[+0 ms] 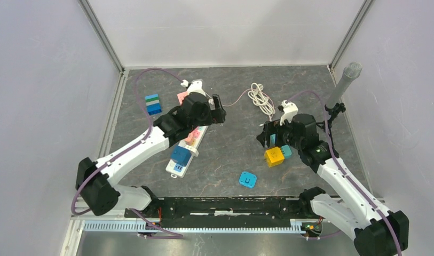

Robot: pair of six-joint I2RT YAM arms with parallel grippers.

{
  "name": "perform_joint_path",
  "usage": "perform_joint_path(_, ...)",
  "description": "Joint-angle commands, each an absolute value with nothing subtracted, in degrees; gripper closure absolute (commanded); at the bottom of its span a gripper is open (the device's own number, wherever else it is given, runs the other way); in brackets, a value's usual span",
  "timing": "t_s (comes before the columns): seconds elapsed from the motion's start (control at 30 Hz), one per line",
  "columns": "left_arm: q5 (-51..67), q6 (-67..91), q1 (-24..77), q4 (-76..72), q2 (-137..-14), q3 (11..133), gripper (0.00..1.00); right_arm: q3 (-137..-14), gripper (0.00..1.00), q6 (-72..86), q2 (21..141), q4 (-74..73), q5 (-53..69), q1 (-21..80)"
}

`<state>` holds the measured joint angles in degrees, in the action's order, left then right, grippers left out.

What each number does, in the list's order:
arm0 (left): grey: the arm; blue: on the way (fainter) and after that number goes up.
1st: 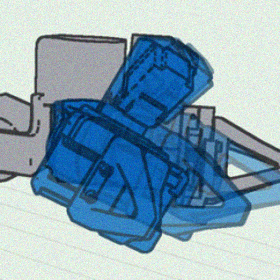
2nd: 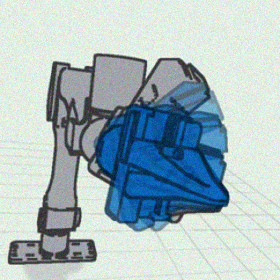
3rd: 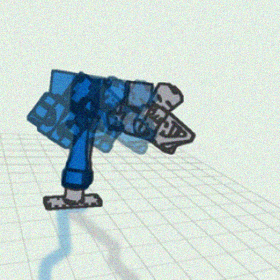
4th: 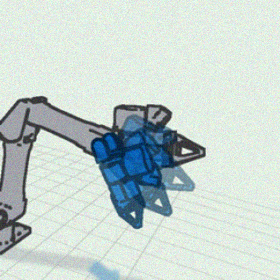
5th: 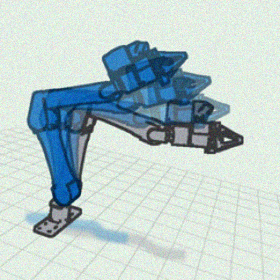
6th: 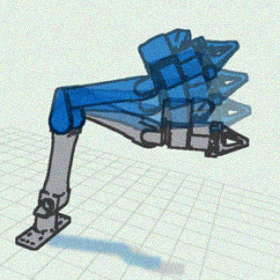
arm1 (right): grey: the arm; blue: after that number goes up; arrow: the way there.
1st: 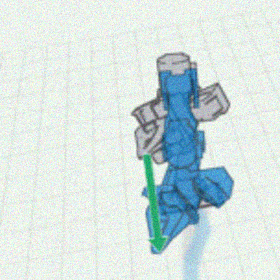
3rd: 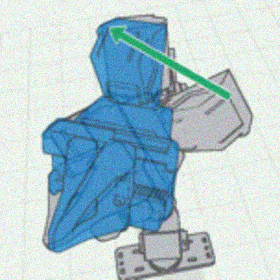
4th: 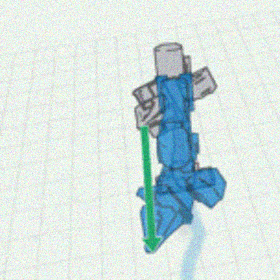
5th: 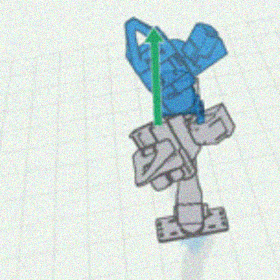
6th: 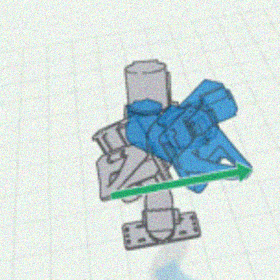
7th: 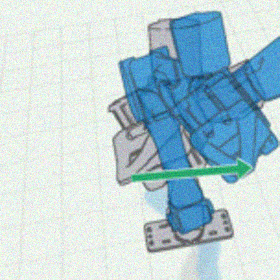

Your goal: Pull the plug off the socket

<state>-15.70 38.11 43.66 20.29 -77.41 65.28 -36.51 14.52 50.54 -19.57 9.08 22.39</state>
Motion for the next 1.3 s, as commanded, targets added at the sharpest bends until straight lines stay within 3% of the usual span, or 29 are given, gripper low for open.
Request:
perform_joint_path(0.0, -23.0, 35.3, 41.1, 27.2, -71.4, 67.4, 0.0, -39.2, 0.02, 19.0, 51.4, -9.3, 15.4, 22.7)
perform_joint_path(0.2, -23.8, 37.9, 34.2, 34.3, -64.1, 64.1, 0.0, -39.3, 0.03, 22.2, 55.6, -2.2, 13.3, 28.1)
perform_joint_path(0.4, -4.1, 38.3, 20.7, 33.2, -60.1, 58.9, 0.0, -43.1, 0.14, 27.4, 65.5, 2.9, 10.0, 35.4)
perform_joint_path(0.63, 3.1, 39.3, 13.3, 37.7, -64.9, 60.6, 0.0, -58.1, 0.26, 35.5, 81.4, -5.8, -4.4, 41.7)
perform_joint_path(0.83, 12.9, 43.1, 7.3, 31.5, -65.9, 56.4, 0.19, -65.7, 0.29, 38.6, 89.5, -5.7, -9.3, 45.9)
perform_joint_path(1.0, 9.5, 45.6, 3.7, 31.7, -66.5, 55.5, 0.22, -74.5, 0.38, 41.2, 99.0, -4.0, -6.6, 48.0)
perform_joint_path(1.27, 4.8, 48.4, 2.9, 31.0, -69.2, 51.2, 0.24, -88.3, 0.27, 41.4, 110.4, -10.2, -12.7, 51.9)
